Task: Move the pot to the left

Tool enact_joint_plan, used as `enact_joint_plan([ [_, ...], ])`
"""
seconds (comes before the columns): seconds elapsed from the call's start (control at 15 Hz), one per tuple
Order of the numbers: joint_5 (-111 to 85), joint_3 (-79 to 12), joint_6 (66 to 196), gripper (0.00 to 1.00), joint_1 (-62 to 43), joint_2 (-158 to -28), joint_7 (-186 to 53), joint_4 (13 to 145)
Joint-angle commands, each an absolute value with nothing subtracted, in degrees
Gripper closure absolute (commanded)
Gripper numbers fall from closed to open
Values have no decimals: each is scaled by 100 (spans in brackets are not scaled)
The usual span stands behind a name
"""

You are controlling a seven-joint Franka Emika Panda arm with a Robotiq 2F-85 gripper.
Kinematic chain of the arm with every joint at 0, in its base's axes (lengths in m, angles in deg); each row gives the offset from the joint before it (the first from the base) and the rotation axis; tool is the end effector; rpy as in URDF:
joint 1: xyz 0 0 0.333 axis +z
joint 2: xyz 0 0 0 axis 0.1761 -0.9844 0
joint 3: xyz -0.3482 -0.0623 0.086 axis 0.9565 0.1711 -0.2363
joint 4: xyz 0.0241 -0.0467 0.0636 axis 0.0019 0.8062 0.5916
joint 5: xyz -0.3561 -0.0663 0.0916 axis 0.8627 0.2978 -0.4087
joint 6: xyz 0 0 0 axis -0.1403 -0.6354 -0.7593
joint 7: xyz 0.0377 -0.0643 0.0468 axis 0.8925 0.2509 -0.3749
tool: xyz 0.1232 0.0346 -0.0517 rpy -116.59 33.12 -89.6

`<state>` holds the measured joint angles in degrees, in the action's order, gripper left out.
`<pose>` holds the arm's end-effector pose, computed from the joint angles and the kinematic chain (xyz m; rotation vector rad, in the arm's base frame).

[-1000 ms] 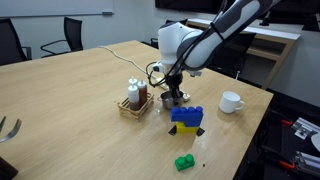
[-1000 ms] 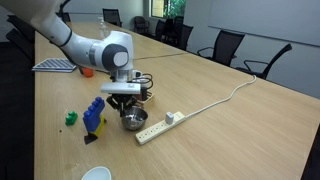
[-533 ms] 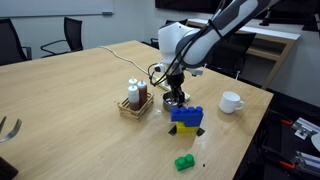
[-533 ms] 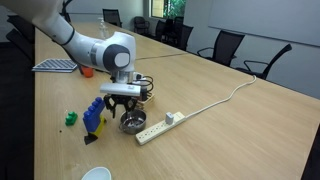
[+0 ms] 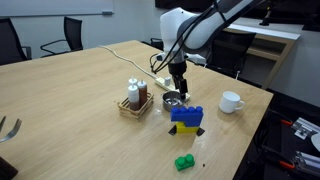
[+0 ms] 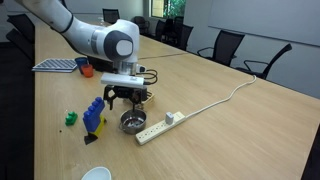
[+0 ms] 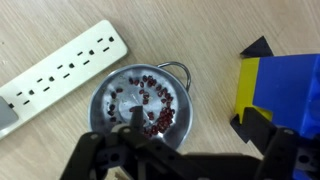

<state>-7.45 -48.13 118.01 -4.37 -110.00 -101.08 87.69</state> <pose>0.6225 0.1615 0.2430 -2.8127 -1.3255 0.3340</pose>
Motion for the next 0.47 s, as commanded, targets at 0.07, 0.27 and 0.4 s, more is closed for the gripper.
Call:
enact_joint_plan([
  [0.07,-765,-4820,11736,0,-478,-10839,-10102,8846],
  [0.27,-768,-4821,11739,0,-480,-10823,-10098,8924],
  [0.4,-768,-4821,11739,0,-480,-10824,-10098,8925],
])
